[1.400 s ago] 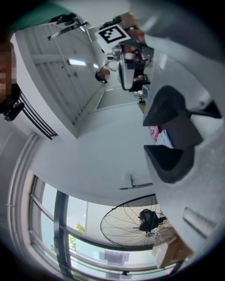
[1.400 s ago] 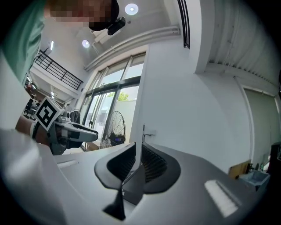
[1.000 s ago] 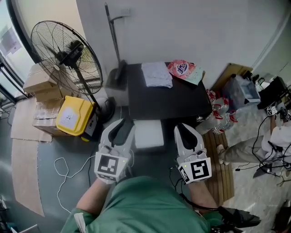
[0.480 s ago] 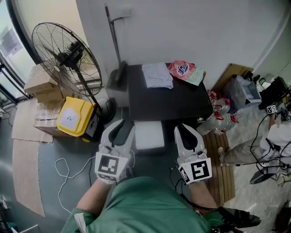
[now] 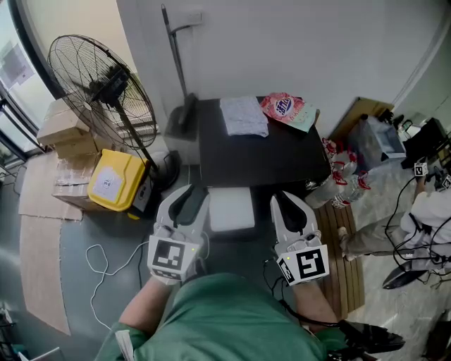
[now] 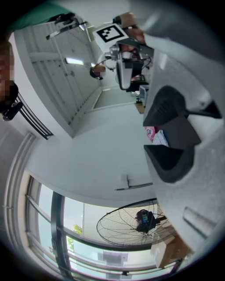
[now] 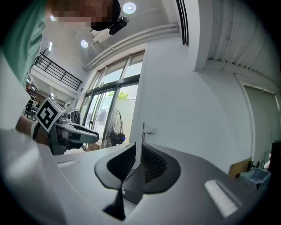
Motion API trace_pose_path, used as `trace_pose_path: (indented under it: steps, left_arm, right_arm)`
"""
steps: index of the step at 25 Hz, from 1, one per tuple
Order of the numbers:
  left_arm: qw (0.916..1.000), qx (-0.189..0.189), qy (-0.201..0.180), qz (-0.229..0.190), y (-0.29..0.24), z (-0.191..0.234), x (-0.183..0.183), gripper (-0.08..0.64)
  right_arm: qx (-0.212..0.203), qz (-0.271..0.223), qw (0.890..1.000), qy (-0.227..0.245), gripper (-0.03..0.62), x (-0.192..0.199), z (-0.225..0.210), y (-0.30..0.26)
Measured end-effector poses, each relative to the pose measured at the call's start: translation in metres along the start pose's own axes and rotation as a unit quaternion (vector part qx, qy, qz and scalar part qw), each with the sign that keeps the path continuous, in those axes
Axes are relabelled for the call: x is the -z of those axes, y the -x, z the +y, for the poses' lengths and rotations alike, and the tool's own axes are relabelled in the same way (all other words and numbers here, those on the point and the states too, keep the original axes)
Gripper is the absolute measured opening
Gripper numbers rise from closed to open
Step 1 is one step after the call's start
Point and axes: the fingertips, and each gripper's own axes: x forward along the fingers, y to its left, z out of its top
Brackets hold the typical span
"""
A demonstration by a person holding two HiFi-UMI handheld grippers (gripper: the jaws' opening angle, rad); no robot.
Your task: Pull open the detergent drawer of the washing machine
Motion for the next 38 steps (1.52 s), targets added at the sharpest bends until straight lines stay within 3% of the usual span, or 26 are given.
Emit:
trace_pose_path:
  steps: [38]
  left_arm:
    - [0.9999, -0.001, 0.003, 0.016, -0.006, -0.003, 0.01, 0.121]
  right_arm:
    - [-0.003, 0.008, 1.0, -0.002, 0.041, 0.008, -0.002, 0.002]
